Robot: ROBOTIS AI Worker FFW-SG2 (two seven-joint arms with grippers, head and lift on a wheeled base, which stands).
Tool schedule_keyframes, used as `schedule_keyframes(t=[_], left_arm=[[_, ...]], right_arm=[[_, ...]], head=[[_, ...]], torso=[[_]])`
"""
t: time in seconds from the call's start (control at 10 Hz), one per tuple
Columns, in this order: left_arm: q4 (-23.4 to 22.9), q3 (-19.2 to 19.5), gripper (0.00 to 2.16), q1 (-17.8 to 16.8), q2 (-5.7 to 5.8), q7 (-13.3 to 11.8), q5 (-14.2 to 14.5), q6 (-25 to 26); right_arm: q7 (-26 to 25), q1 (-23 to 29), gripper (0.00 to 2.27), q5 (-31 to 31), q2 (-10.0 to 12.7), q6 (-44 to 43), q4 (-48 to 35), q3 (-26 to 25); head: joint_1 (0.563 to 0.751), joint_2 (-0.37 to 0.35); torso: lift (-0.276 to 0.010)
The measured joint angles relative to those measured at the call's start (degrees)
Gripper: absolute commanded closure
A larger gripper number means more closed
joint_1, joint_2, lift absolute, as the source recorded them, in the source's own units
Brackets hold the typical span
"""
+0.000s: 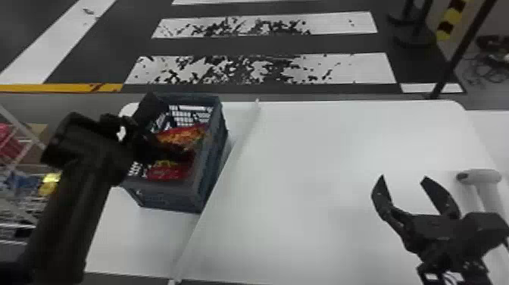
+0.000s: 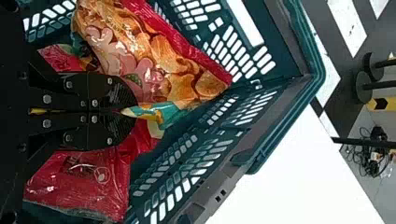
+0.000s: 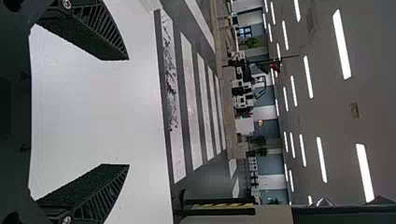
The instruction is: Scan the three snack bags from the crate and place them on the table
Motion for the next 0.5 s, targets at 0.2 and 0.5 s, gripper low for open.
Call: schedule_keyframes(t=[0.2,0.5], left_arm=[[-4.3,1.7,2.13,1.5,0.41,-0.8,0.8,1.9],[-10.8,3.8,2.13,3.3,0.73,-2.8,3.9,5.8]], right_arm=[[0.0,0.0,0.06,-0.1,0.0,0.0,0.0,0.0],[0.0,0.0,0.06,-0.1,0.0,0.0,-0.1,0.0]], head=[[0.695,0.124],[0.695,0.121]], torso=[[-0.062],[-0.062]])
